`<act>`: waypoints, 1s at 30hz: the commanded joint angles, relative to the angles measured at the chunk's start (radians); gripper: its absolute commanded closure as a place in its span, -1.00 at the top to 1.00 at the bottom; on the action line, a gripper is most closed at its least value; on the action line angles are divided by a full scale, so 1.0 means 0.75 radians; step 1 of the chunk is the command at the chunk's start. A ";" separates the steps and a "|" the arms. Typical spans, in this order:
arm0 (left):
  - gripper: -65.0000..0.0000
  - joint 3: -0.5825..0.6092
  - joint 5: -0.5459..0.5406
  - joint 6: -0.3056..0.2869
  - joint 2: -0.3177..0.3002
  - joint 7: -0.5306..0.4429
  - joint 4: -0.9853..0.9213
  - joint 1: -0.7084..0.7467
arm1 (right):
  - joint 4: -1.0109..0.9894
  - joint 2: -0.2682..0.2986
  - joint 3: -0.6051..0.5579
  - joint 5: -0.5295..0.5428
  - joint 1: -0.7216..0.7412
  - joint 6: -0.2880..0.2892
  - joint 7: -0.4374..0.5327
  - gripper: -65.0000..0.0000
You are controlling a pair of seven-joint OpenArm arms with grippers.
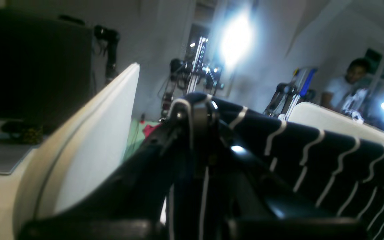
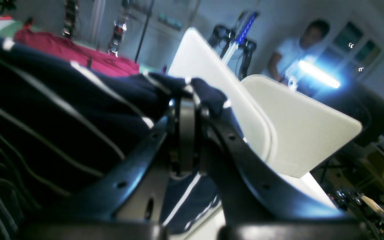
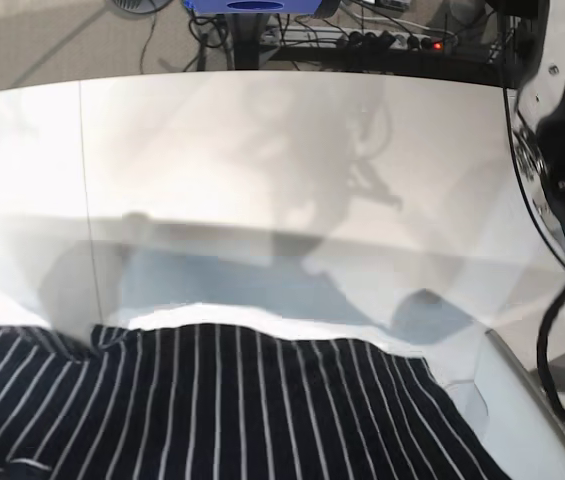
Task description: Layout the t-shirt on the table in an organized manner, then fold the t-shirt properly
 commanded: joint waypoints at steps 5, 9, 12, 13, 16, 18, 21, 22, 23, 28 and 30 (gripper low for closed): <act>-1.00 -0.007 0.012 0.027 -0.014 -0.055 -0.044 -0.080 | -0.059 0.058 -0.087 -0.021 0.161 -0.033 0.041 -1.00; -1.00 -0.005 0.018 0.027 0.002 -0.055 -0.058 -0.042 | -0.155 0.058 -0.153 -0.021 0.245 -0.033 0.043 -1.00; -1.00 -0.005 0.020 0.027 0.004 -0.057 -0.060 0.012 | -0.255 0.052 -0.206 -0.021 0.288 -0.033 0.045 -1.00; -1.00 -0.005 0.020 0.027 0.004 -0.057 -0.060 0.020 | -0.300 0.052 -0.230 -0.021 0.305 -0.033 0.047 -1.00; -1.00 -0.007 0.020 0.027 0.006 -0.057 -0.099 0.049 | -0.441 0.050 -0.280 -0.019 0.348 -0.033 0.061 -1.00; -1.00 -0.007 0.020 0.027 0.006 -0.057 -0.128 0.046 | -0.515 0.050 -0.300 -0.019 0.366 -0.035 0.116 -1.00; -1.00 -0.009 0.020 0.027 0.006 -0.061 -0.195 0.036 | -0.634 0.052 -0.306 -0.019 0.417 -0.035 0.178 -1.00; -1.00 -0.007 0.020 0.027 0.006 -0.069 -0.216 0.020 | -0.670 0.054 -0.308 -0.019 0.433 -0.035 0.182 -1.00; -1.00 -0.007 0.020 0.027 0.006 -0.090 -0.246 0.014 | -0.709 0.054 -0.308 -0.019 0.454 -0.035 0.182 -1.00; -1.00 0.018 0.020 0.027 0.006 -0.129 -0.367 -0.005 | -0.799 0.054 -0.310 -0.019 0.478 -0.035 0.184 -1.00; -1.00 0.063 0.022 0.027 0.004 -0.163 -0.408 -0.005 | -0.842 0.052 -0.310 -0.019 0.478 -0.035 0.186 -1.00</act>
